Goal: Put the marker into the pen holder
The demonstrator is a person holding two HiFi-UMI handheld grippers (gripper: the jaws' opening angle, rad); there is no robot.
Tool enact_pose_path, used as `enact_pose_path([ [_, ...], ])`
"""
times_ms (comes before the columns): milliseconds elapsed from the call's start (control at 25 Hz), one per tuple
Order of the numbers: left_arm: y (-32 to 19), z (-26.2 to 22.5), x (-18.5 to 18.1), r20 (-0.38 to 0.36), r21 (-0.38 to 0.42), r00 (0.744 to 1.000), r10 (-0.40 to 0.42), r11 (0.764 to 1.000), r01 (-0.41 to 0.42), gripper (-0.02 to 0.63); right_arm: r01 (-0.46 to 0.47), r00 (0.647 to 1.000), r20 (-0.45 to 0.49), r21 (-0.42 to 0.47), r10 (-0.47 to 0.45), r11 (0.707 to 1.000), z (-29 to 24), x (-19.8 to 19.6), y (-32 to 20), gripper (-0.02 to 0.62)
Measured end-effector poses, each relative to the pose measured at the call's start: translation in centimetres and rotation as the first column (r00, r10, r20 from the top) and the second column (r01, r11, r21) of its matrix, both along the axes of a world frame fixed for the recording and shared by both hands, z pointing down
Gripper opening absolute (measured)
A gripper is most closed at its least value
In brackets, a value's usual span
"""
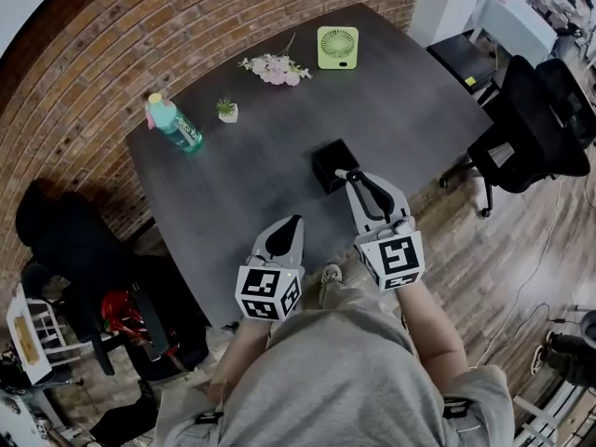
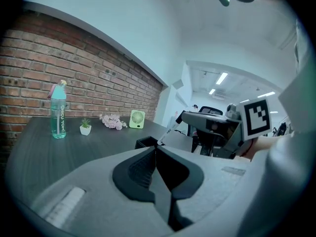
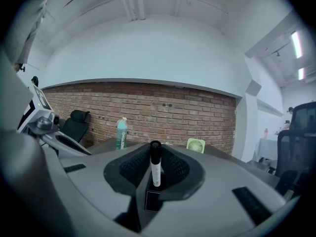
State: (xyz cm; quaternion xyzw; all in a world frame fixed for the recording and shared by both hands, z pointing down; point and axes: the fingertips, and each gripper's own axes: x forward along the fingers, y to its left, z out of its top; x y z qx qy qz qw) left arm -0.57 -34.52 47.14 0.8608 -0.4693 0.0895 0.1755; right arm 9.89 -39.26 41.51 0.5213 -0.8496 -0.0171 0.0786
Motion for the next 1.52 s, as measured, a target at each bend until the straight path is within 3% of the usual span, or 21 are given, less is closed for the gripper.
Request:
enact_pose_path([
  [1520,-2.9,2.2,-0.1,0.033,-0.036,0.999,-0.036,0.999,0.037,0.018,0.075,0.981,-0.160,-0.210,-0.110,0.975,12.3,-2.2,-6.4,0.071],
])
